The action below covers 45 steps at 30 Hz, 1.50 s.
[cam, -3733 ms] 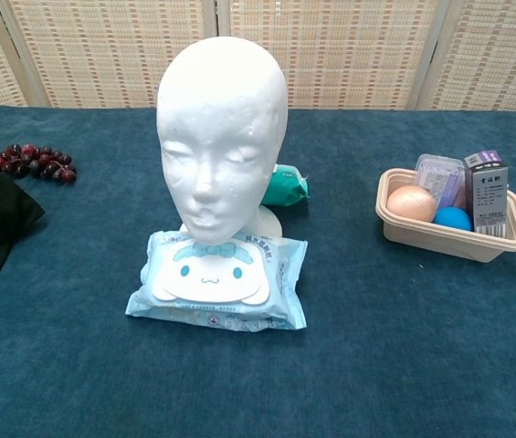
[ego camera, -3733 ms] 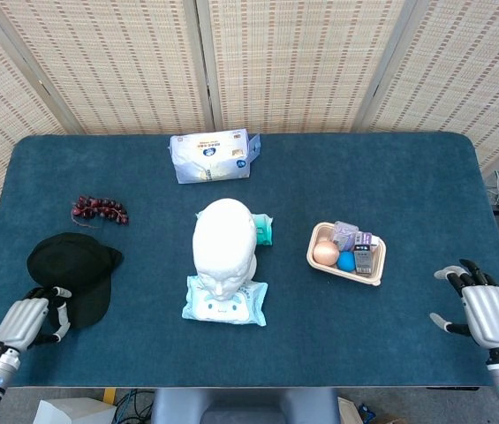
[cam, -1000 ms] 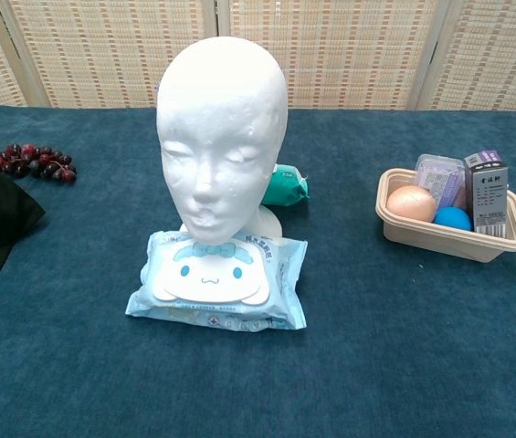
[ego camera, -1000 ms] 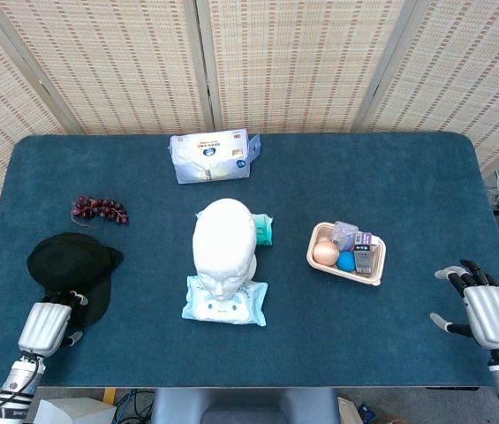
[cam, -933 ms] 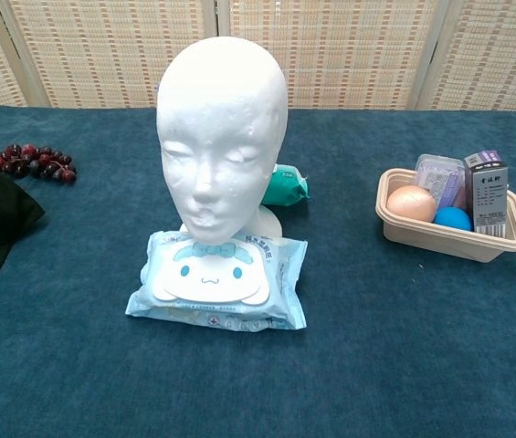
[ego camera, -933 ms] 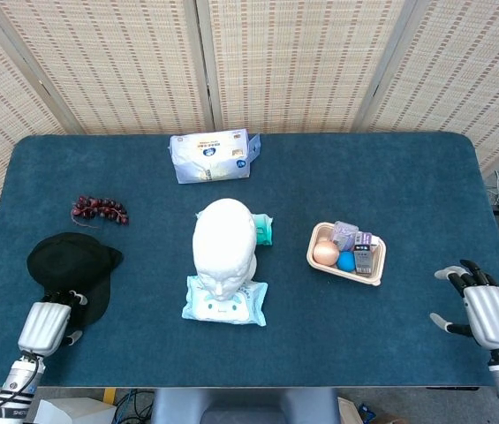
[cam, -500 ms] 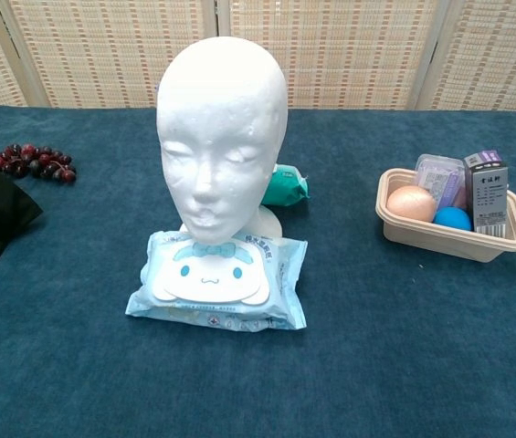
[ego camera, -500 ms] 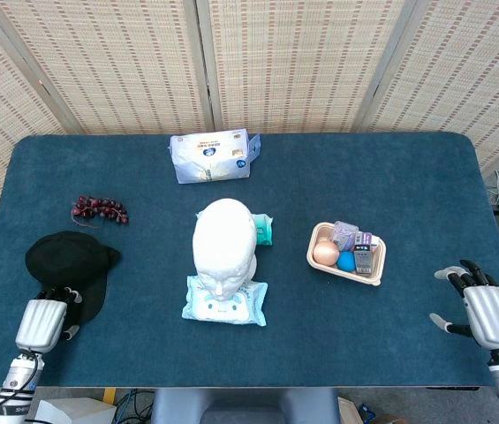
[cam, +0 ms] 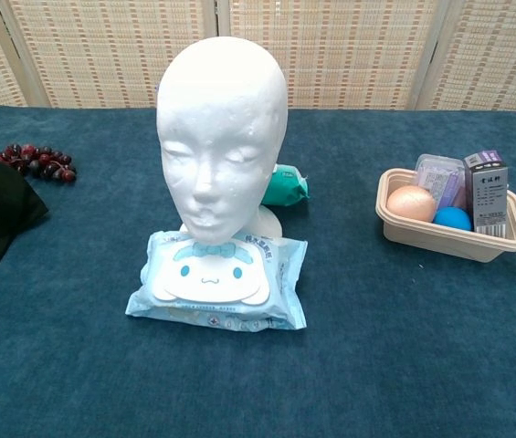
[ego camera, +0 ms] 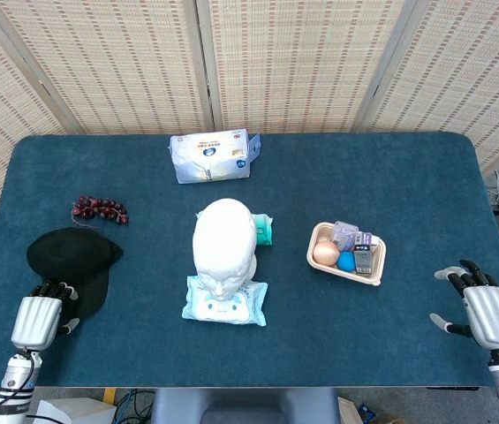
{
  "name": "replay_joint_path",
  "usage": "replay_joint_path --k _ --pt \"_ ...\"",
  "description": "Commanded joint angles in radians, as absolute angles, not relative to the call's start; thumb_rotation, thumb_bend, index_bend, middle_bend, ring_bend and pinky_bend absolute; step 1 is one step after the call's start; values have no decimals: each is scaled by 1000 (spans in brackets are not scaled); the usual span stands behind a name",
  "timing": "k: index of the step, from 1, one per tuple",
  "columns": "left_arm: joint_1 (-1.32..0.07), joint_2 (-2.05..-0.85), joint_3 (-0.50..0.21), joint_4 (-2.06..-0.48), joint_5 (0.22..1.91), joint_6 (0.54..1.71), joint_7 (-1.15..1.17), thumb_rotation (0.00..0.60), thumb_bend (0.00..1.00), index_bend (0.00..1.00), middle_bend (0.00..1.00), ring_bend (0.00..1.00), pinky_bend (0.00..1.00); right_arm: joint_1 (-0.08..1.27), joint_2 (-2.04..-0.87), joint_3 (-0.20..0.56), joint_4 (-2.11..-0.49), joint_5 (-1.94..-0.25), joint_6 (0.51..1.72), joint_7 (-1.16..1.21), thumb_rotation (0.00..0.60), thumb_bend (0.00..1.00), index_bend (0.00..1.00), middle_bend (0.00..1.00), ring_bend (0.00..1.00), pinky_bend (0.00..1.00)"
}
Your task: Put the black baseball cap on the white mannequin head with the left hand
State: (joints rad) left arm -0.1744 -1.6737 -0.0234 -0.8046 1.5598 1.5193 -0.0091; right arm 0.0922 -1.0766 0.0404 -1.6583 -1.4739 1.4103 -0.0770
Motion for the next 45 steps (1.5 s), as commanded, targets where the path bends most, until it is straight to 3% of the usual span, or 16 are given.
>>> replay_joint_path --k 1,11,21,34,42,45 --pt "-175 -1682 -27 -790 1565 1536 -26 600 34 487 462 275 398 92 -1077 40 -1658 -1474 1411 -77 600 0 327 314 155 287" --pt "-181 -1745 -41 -651 1604 1671 -158 600 34 515 457 305 431 91 -1077 40 -1659 -1476 1412 -77 600 0 327 314 156 287" --pt "-189 -1803 -51 -526 1596 1701 -265 600 37 525 409 305 441 91 -1077 40 -1659 -1476 1413 -76 600 0 327 315 156 287" --pt "-204 -1856 -67 -444 1566 1690 -326 600 313 528 410 305 460 90 -1077 41 -1659 -1475 1414 -75 600 0 327 315 156 287" --pt "-208 -1876 -77 -417 1548 1685 -351 600 314 527 411 306 470 91 -1077 40 -1659 -1476 1413 -76 600 0 327 315 156 287" --pt "-210 -1883 -78 -404 1543 1683 -356 600 262 527 411 306 472 91 -1077 40 -1658 -1475 1413 -76 600 0 327 315 156 287"
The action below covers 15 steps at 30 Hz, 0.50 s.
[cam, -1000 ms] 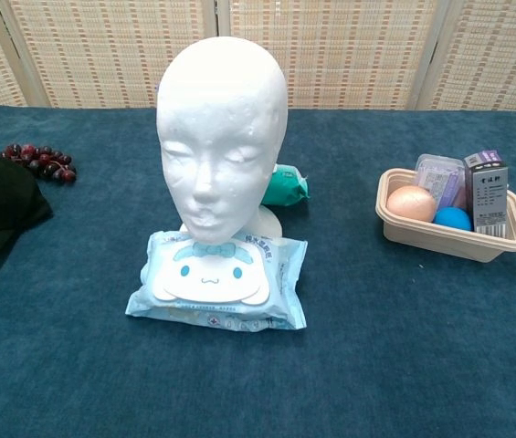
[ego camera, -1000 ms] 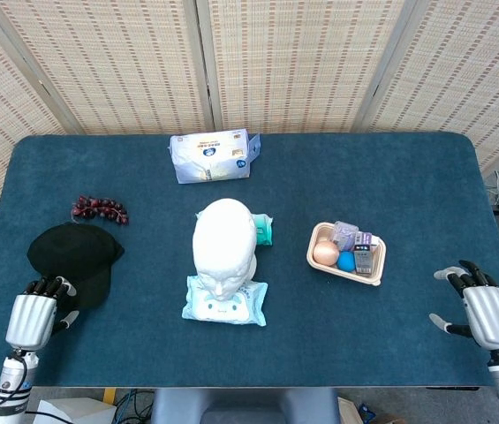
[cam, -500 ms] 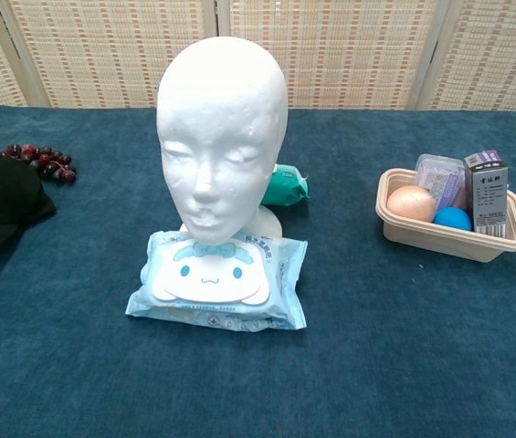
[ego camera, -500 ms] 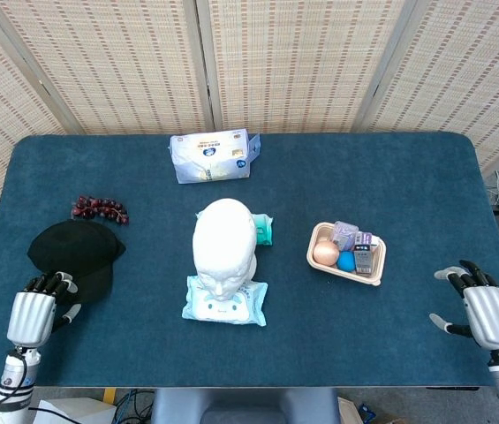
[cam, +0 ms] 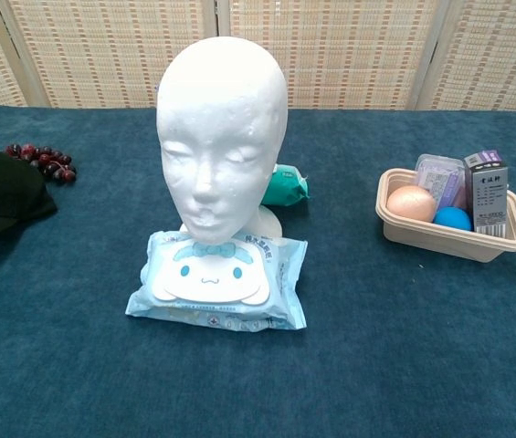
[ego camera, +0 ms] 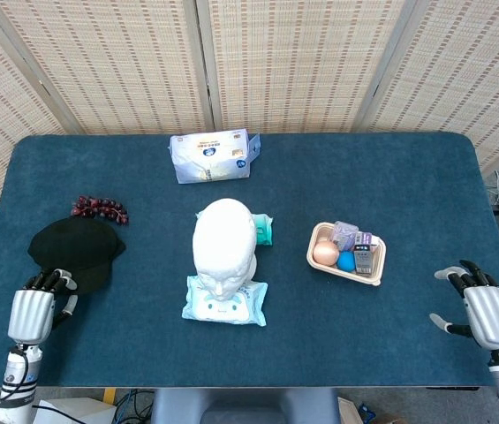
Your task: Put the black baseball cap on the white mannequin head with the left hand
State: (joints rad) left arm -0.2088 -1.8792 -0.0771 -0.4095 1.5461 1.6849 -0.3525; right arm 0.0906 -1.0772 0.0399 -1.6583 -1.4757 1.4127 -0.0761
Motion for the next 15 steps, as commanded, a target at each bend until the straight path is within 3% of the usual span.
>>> replay_joint_path --k 1,6,15 --pt "-211 -1884 -79 -402 1542 1683 -359 600 236 527 411 306 472 91 -1077 40 -1658 -1475 1412 -76 600 0 327 315 156 287" --pt "-212 -1891 -79 -392 1537 1682 -371 600 124 523 411 307 474 91 -1077 41 -1658 -1474 1411 -76 600 0 327 315 156 287" --pt "-217 -1909 -87 -373 1526 1693 -388 600 107 513 412 307 475 91 -1076 41 -1658 -1473 1411 -76 600 0 327 315 156 287"
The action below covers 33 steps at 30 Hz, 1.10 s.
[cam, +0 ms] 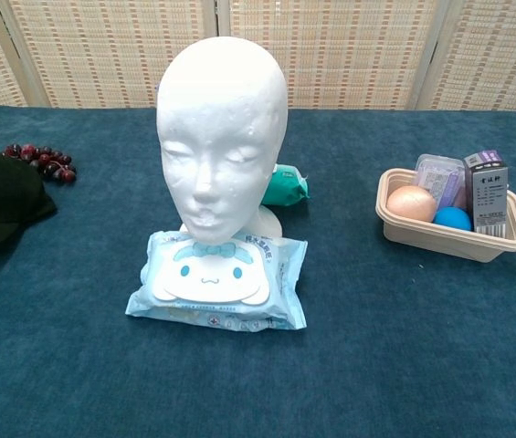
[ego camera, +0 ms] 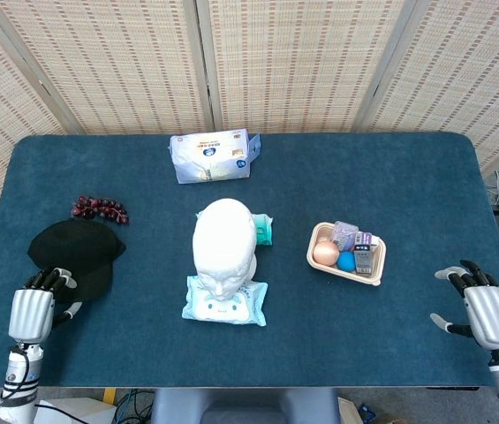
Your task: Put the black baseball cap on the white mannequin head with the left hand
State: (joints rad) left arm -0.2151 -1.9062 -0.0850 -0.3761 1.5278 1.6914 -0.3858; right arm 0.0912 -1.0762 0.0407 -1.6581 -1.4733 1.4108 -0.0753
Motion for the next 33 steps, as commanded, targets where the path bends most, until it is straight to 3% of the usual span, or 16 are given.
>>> replay_joint_path --k 1,8,15,21,33 --pt "-220 -1911 -88 -368 1525 1693 -385 600 107 513 412 307 475 91 -1076 41 -1658 -1473 1411 -76 600 0 327 315 156 287" --pt "-221 -1922 -77 -351 1528 1680 -385 600 109 527 413 307 476 90 -1076 41 -1658 -1474 1413 -74 600 0 327 315 156 287" --pt "-223 -1922 -73 -346 1526 1670 -394 600 251 555 413 307 476 90 -1075 41 -1658 -1474 1413 -73 600 0 327 315 156 287" --pt "-223 -1919 -70 -350 1526 1667 -401 600 307 562 411 307 476 90 -1076 41 -1658 -1475 1414 -72 600 0 327 315 156 287" --pt "-223 -1922 -74 -346 1518 1671 -417 600 309 618 413 307 476 89 -1075 41 -1659 -1474 1414 -72 600 0 327 315 156 287"
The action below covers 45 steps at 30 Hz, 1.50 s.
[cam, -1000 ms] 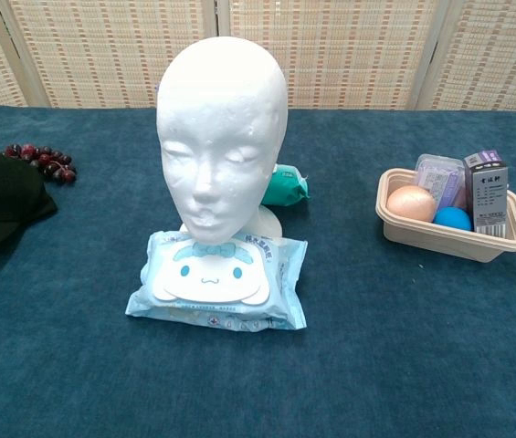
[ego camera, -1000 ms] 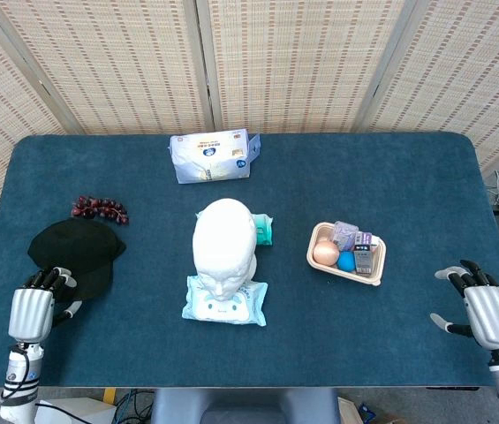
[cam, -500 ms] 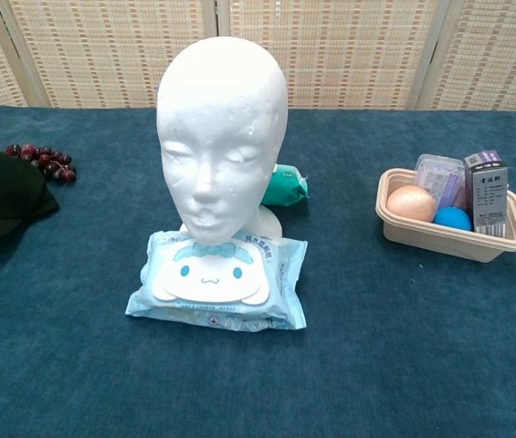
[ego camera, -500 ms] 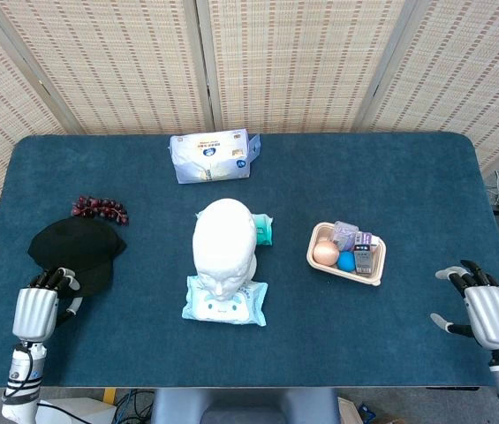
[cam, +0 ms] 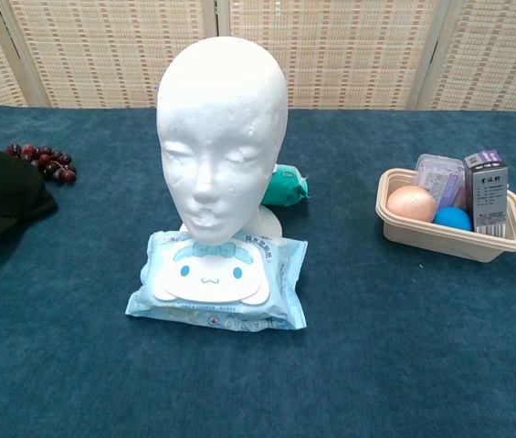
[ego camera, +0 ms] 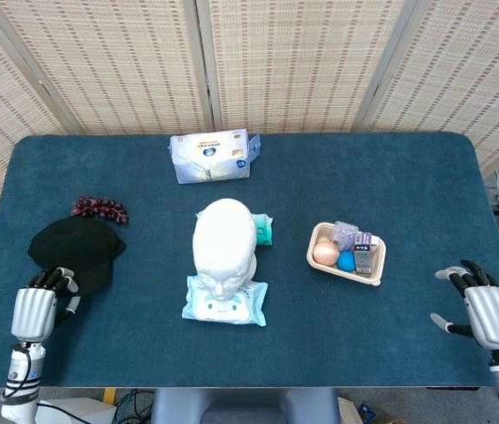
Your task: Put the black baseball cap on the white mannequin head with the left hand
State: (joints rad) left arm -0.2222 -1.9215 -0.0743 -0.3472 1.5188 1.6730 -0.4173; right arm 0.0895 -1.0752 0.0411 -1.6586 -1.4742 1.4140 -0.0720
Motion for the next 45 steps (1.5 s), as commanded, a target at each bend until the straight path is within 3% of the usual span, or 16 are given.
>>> replay_joint_path --k 1,17,45 --pt "-223 -1922 -74 -345 1518 1671 -417 600 309 619 413 307 476 89 -1075 41 -1659 -1474 1414 -72 600 0 327 315 156 287" --pt "-234 -1937 -89 -305 1515 1744 -468 600 382 705 483 345 505 88 -1074 41 -1660 -1478 1418 -68 600 0 327 315 156 287" --pt "-274 -1890 -94 -285 1537 1926 -459 600 399 730 503 357 511 81 -1064 46 -1665 -1479 1435 -51 600 0 327 315 156 287"
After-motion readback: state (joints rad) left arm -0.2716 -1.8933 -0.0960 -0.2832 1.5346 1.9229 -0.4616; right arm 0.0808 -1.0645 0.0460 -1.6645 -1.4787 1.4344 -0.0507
